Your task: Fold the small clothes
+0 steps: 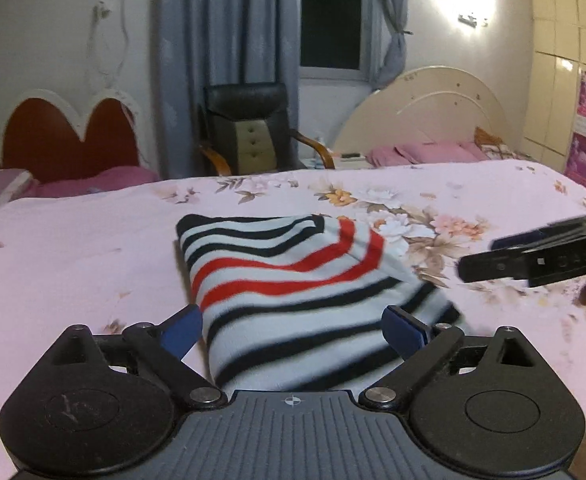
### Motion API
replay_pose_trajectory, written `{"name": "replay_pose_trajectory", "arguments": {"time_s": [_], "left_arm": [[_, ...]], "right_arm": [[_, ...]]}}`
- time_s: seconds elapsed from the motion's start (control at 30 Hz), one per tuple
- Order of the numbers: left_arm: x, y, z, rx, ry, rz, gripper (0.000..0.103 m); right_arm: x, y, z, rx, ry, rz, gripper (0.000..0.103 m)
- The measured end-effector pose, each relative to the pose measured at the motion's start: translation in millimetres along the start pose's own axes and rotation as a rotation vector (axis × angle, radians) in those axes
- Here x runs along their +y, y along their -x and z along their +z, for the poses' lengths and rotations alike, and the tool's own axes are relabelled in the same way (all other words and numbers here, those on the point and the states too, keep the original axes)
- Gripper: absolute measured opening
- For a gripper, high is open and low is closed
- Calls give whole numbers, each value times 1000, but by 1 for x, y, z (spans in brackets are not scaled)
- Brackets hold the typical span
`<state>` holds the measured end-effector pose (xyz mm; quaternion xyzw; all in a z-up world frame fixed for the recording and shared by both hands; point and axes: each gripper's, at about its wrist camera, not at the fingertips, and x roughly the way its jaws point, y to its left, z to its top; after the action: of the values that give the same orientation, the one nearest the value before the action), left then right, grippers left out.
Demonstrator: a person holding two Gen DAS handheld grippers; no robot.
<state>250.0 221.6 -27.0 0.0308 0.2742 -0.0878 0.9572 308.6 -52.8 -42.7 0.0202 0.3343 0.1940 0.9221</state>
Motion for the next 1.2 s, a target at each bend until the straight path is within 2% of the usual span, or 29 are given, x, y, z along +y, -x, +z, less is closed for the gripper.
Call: {"name": "replay_pose_trajectory", "arguments": {"time_s": [0.03, 0.1, 0.13, 0.27, 0.47, 0.77, 0.9, 1.2], "left_arm": [[-8, 14, -2, 1, 6, 18, 102], [-20, 40, -6, -11, 7, 28, 103], [-27, 53, -7, -22, 3, 43, 103], [-49, 98, -10, -37, -5, 80, 103], [-73, 167, -26, -70, 86, 89, 103], [-99, 247, -59, -111, 133, 114, 103], [-102, 269, -67, -133, 136, 120, 103], [-103, 288, -70, -162, 133, 115, 103]], "right_arm": [[1, 17, -7, -12, -17, 1, 79], [4, 46, -17, -37, -36, -11, 98], [6, 63, -23, -50, -42, -29, 103], [12, 109, -40, -45, -65, -57, 102], [30, 175, -70, -78, 31, -160, 102], [61, 245, -108, -117, 102, -166, 102], [71, 261, -117, -136, 107, -166, 102], [85, 284, -121, -179, 127, -168, 102]]}}
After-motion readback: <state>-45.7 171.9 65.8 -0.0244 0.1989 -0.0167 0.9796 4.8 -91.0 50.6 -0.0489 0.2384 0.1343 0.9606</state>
